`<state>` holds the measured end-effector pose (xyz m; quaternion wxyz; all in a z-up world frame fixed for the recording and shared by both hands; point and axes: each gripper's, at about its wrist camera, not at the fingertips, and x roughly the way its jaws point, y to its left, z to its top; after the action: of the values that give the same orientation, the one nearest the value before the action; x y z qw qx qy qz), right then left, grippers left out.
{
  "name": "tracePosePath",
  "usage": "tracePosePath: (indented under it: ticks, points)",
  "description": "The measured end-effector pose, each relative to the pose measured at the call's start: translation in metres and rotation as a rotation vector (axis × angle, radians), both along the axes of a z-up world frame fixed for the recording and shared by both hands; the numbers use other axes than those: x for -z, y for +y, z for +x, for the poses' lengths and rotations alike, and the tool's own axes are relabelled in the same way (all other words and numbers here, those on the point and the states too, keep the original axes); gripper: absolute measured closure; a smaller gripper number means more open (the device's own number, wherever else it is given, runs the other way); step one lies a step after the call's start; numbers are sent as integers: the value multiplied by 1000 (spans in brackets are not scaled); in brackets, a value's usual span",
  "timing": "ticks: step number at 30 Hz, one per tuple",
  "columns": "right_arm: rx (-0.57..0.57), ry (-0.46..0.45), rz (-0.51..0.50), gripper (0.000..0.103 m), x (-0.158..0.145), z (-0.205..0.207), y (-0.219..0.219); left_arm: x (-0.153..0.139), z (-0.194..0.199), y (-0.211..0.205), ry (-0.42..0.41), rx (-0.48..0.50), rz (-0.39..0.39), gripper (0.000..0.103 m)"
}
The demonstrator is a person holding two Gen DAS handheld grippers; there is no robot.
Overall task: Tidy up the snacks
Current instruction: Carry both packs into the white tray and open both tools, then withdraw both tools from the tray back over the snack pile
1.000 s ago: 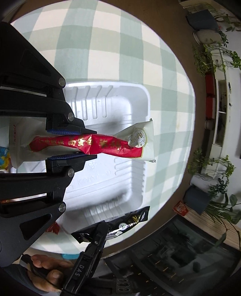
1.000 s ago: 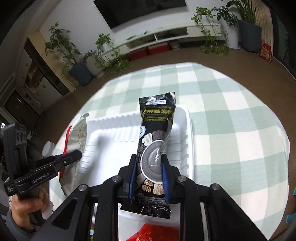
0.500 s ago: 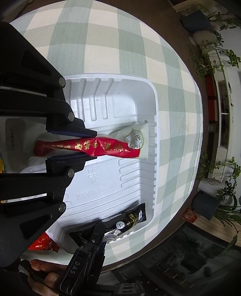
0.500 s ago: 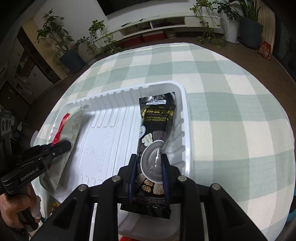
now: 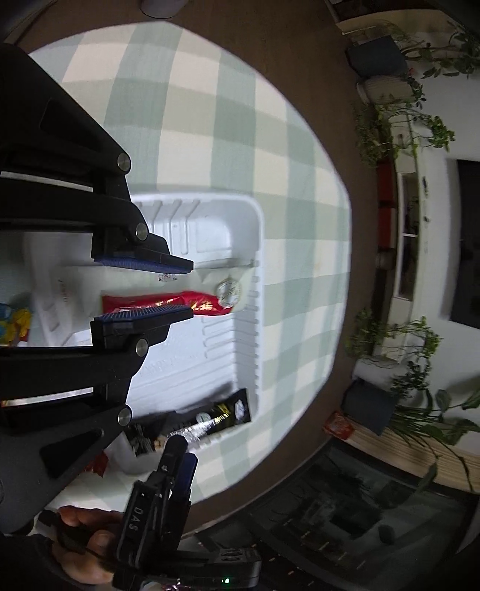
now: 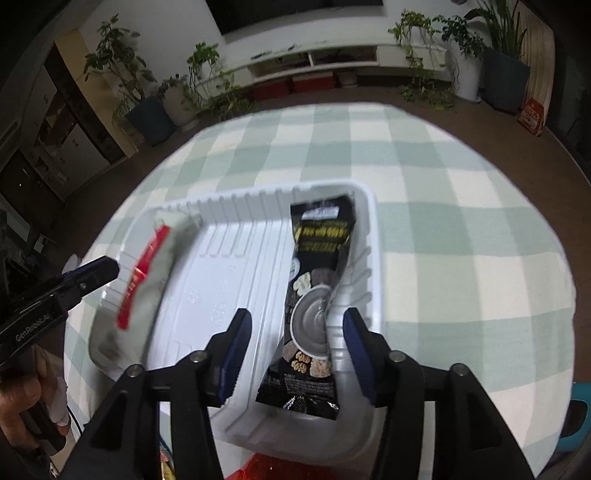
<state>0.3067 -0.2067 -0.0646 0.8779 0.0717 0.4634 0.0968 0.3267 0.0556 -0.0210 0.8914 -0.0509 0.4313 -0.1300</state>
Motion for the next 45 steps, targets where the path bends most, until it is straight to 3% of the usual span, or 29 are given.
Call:
tracePosePath:
  ticks: [1, 3, 4, 5, 7, 10, 16, 21, 24, 26, 30, 37, 45]
  points:
    - [3, -16, 11, 44, -7, -3, -3, -7, -7, 5, -14, -8, -12, 79]
    - [22, -57, 47, 41, -27, -15, -12, -21, -30, 17, -42, -21, -54, 45]
    - [33, -80, 72, 37, -37, -23, -18, -24, -40, 21, -51, -24, -69, 12]
    - [42, -107, 111, 34, -48, -34, -25, -28, -55, 25, -65, -24, -85, 3]
    - [61, -162, 192, 17, -66, -60, -39, -30, -83, 31, -70, -26, -103, 3]
    - [91, -244, 313, 1, -82, -114, -59, -19, -129, 38, -55, -30, -166, 3]
    - [96, -216, 458, 0, -54, -200, -62, 25, -212, 30, 55, 17, -319, 1]
    - [108, -138, 524, 0, -15, -244, -48, 49, -270, 4, 68, 82, -326, 0]
    - [120, -118, 497, 0, -2, -262, -38, 55, -282, -9, 107, 91, -250, 1]
    - [132, -105, 415, 0, 2, -272, -29, 57, -284, -11, 130, 63, -230, 1]
    - [127, -121, 307, 16, 7, -280, -15, 53, -279, -14, 149, 35, -220, 1]
    - [132, -57, 291, 28, 27, -277, -8, 47, -264, -20, 151, -10, -164, 2]
    - [145, -10, 241, 29, 32, -261, 1, 52, -256, -19, 152, -16, -159, 2]
